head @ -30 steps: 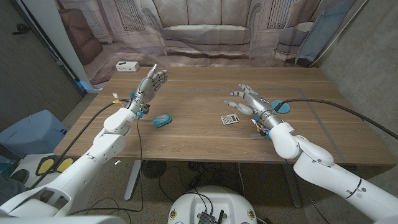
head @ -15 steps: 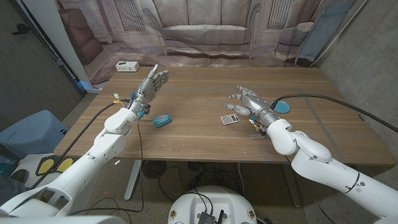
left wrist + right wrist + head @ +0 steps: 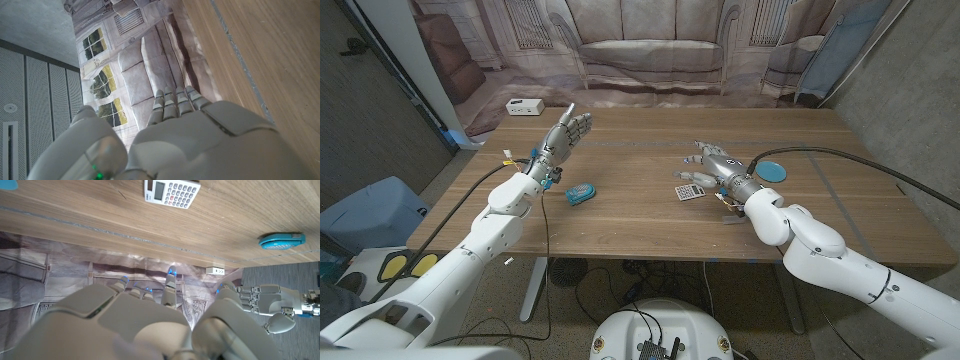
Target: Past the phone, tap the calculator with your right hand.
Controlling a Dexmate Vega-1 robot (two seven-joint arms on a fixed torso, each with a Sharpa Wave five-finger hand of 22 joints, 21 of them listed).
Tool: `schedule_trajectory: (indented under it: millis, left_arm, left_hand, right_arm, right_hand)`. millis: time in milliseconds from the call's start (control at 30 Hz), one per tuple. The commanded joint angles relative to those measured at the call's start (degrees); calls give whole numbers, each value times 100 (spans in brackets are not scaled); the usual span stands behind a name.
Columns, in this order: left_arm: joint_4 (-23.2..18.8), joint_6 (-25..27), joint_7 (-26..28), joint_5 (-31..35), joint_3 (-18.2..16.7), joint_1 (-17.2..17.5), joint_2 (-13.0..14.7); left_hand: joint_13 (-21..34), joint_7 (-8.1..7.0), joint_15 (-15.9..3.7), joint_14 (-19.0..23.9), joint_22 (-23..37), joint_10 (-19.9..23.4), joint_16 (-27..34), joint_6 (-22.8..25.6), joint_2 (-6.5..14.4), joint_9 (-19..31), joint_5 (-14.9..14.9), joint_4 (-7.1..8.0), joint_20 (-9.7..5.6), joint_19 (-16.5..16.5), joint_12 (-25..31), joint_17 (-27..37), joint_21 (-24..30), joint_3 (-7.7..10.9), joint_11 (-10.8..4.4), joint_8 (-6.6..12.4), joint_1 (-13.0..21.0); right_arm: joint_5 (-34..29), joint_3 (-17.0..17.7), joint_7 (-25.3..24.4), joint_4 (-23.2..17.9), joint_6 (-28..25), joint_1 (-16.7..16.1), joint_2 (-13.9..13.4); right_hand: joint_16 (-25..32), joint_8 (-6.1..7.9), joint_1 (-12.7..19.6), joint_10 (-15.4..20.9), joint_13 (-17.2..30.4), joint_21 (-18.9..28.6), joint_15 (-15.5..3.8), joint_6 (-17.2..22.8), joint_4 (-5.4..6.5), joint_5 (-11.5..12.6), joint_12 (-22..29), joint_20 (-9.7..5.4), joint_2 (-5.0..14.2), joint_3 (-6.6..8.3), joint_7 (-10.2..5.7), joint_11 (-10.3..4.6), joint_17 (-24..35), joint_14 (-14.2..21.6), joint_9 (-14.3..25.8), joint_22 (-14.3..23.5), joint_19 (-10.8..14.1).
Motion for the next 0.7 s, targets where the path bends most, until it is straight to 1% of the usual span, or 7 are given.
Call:
schedule_trajectory:
  millis: [33, 333, 467, 600, 700]
  left_arm:
    - [-62, 0, 38, 20, -20, -23, 16]
    - [57, 1, -10, -31, 5, -46, -53]
    - [41, 47, -58, -27, 48, -39, -43]
    - [59, 38, -107, -39, 73, -53, -69]
    - [31, 21, -99, -26, 70, -43, -62]
  left_hand:
    - [-7, 6, -6, 40, 30, 36, -19, 46, 55, 12, -13, -27, 25, 44, -21, 9, -11, 4, 7, 12, -4]
    - [-9, 18, 4, 22, 31, 17, -29, 34, 60, 12, -16, -31, 22, 35, -34, 9, -23, 1, 31, 0, -6]
    - [-10, 16, 5, 23, 31, 10, -30, 37, 61, 12, -17, -33, 21, 36, -38, 9, -26, -1, 11, -2, -7]
    - [-11, 15, 0, 17, 31, 13, -32, 39, 62, 13, -17, -34, 29, 24, -39, 9, -34, -3, 29, -4, -9]
    - [-12, 10, -8, 19, 31, 12, -32, 40, 63, 13, -18, -36, 31, 23, -41, 10, -37, -5, -4, -6, -10]
  right_arm:
    - [-147, -188, 217, 80, -74, 129, 65]
    - [-158, -270, 390, 157, -154, 225, 129]
    - [-106, -289, 442, 204, -138, 263, 151]
    - [-91, -340, 495, 269, -147, 313, 188]
    - [-83, -361, 489, 304, -143, 328, 201]
  right_hand:
    - [49, 32, -57, -451, 19, 43, -18, 96, 49, -18, 15, -58, 11, 14, -12, -66, 20, -1371, 24, 10, -755]
    - [64, 54, -74, -514, 19, 50, -31, 168, 65, -14, 24, -70, 56, 29, -27, -122, 22, -1409, 24, 11, -856]
    - [67, 53, -75, -527, 19, 51, -34, 172, 68, -13, 27, -71, 66, 34, -29, -132, 22, -1418, 24, 12, -881]
    - [71, 51, -80, -534, 19, 57, -37, 173, 71, -13, 33, -76, 76, 38, -12, -130, 22, -1428, 24, 12, -898]
    - [74, 51, -85, -535, 19, 54, -38, 174, 76, -13, 37, -76, 82, 39, -10, -132, 23, -1431, 24, 12, -922]
